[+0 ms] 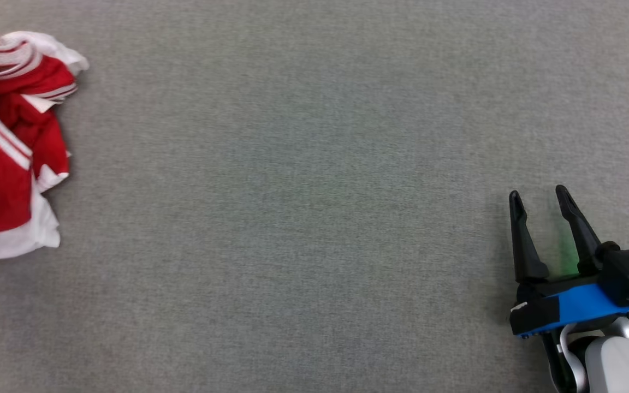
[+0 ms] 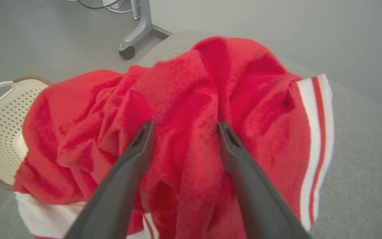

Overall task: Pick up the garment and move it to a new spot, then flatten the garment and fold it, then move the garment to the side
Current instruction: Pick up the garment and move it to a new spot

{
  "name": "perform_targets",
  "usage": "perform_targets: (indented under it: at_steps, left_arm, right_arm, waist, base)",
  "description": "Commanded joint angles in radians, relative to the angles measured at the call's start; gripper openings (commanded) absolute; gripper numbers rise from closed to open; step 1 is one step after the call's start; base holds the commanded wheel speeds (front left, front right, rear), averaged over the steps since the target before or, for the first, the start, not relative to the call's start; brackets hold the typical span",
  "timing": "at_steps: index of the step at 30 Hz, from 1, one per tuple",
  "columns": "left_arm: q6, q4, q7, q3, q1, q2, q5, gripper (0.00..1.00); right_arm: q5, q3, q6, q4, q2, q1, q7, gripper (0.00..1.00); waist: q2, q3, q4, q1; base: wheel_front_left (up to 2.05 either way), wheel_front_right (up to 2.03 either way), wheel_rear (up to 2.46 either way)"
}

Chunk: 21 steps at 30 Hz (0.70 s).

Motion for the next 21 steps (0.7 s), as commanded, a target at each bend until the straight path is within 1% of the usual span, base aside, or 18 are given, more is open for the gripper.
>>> perform_targets:
  at_steps: [1,2,3,4,6,10,11,14,16,18,21]
  left_arm:
    - [0.011,0.008,0.010,0.003,0.022,0.009,0.007,1.00]
    - [0.022,0.015,0.027,0.000,0.029,0.015,0.011,0.96]
    - [0.030,0.017,0.039,-0.002,0.032,0.023,0.015,0.43]
    - [0.034,0.019,0.052,-0.002,0.036,0.026,0.014,0.00]
    - [0.033,0.012,0.075,-0.005,0.045,0.026,0.003,0.00]
    - [0.018,-0.052,0.072,-0.018,0.022,0.038,0.010,0.00]
    - [0.009,-0.072,0.070,-0.026,0.013,0.043,0.017,0.00]
    - [-0.021,-0.143,0.064,-0.046,-0.023,0.021,-0.001,0.00]
    - [-0.042,-0.183,0.063,-0.069,-0.045,0.021,0.009,0.00]
    - [-0.070,-0.232,0.058,-0.114,-0.072,0.026,0.036,0.00]
    - [-0.103,-0.309,0.064,-0.187,-0.132,-0.001,0.050,0.00]
  right_arm:
    - [0.008,0.000,0.000,0.001,-0.003,-0.012,-0.010,1.00]
    - [0.012,-0.001,0.000,0.007,-0.003,-0.014,-0.013,1.00]
    - [0.014,-0.001,0.000,0.014,-0.003,-0.014,-0.018,1.00]
    - [0.018,-0.003,0.000,0.018,-0.004,-0.014,-0.023,1.00]
    - [0.023,-0.005,0.000,0.031,-0.003,-0.013,-0.033,1.00]
    - [0.027,-0.015,0.000,0.065,-0.003,-0.012,-0.055,1.00]
    - [0.028,-0.018,0.000,0.075,-0.004,-0.011,-0.059,1.00]
    - [0.036,-0.029,0.000,0.103,-0.004,0.005,-0.073,1.00]
    - [0.045,-0.033,0.000,0.122,-0.004,0.019,-0.079,1.00]
    - [0.057,-0.035,0.000,0.139,-0.004,0.029,-0.086,1.00]
    - [0.072,-0.040,0.000,0.159,-0.004,0.053,-0.093,1.00]
  waist:
    - [0.0000,-0.003,-0.010,-0.0003]
    - [0.0000,-0.004,-0.019,-0.0003]
    - [0.0000,-0.007,-0.027,-0.0003]
    - [0.0000,-0.011,-0.033,-0.0003]
    - [0.0000,-0.027,-0.039,-0.0003]
    - [0.0000,-0.083,-0.033,-0.0003]
    - [0.0000,-0.101,-0.030,-0.0003]
    - [0.0000,-0.164,-0.019,-0.0003]
    - [0.0000,-0.207,-0.016,-0.0003]
    - [0.0000,-0.252,-0.018,-0.0003]
    - [0.0000,-0.306,-0.019,-0.0003]
  base:
    - [0.00,0.00,0.00]
    - [0.00,0.00,0.00]
    - [0.00,0.00,0.00]
    - [0.00,0.00,0.00]
    - [0.00,0.00,0.00]
    - [0.00,0.00,0.00]
    - [0.00,0.00,0.00]
    - [0.00,0.00,0.00]
    - [0.00,0.00,0.00]
    - [0.00,0.00,0.00]
    - [0.00,0.00,0.00]
